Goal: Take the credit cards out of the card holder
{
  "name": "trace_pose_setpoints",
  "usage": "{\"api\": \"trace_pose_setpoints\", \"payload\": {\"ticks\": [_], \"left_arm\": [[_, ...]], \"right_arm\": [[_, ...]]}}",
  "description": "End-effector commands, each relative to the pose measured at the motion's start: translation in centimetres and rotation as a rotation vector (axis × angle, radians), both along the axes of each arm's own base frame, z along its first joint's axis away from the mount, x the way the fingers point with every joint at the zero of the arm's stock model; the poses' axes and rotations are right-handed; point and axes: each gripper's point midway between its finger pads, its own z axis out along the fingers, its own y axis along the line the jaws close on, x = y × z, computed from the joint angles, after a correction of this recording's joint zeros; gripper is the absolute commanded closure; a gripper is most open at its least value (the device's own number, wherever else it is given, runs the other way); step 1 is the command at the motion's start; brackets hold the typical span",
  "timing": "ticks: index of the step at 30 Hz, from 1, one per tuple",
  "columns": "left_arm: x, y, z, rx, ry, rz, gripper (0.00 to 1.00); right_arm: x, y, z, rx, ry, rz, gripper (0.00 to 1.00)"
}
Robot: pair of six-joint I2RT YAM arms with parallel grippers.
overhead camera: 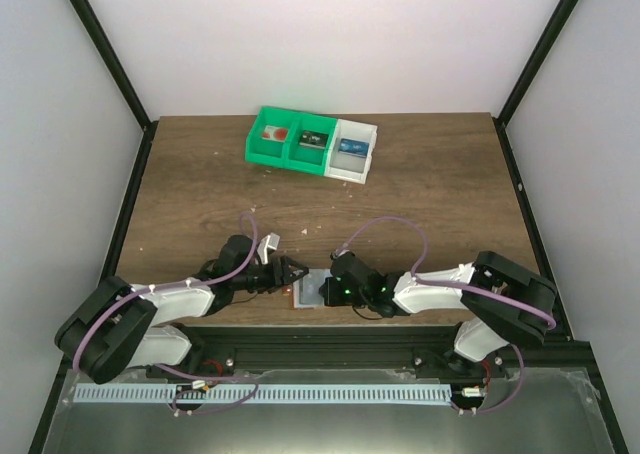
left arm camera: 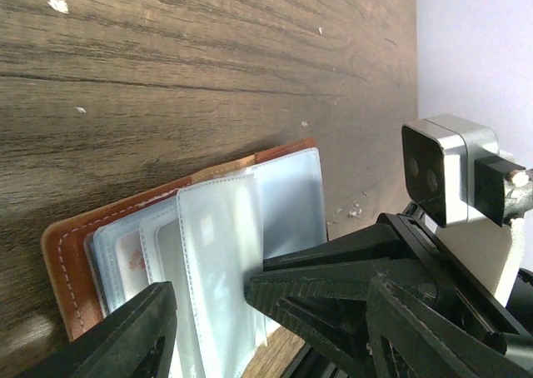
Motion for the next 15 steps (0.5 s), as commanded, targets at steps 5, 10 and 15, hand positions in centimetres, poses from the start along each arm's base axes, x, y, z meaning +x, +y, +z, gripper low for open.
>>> {"api": "trace_pose_setpoints", "payload": {"ticks": [5, 10, 15], "left_arm": [[0.0, -0.6, 1.2, -0.049, -0.017, -0.027, 0.34], [-0.2, -1.4, 1.2, -0.070, -0.014, -0.056, 0.33], [-0.3, -1.5, 0.0, -0.049, 0.007, -0.062, 0.33]], "right_arm": [[-0.3, -0.3, -0.3, -0.009, 0.007, -0.007, 0.92], [-0.3, -0.3, -0.3, -0.009, 0.009, -0.008, 0.92], [-0.2, -0.3, -0.3, -0.009, 0.007, -0.011, 0.92]]}}
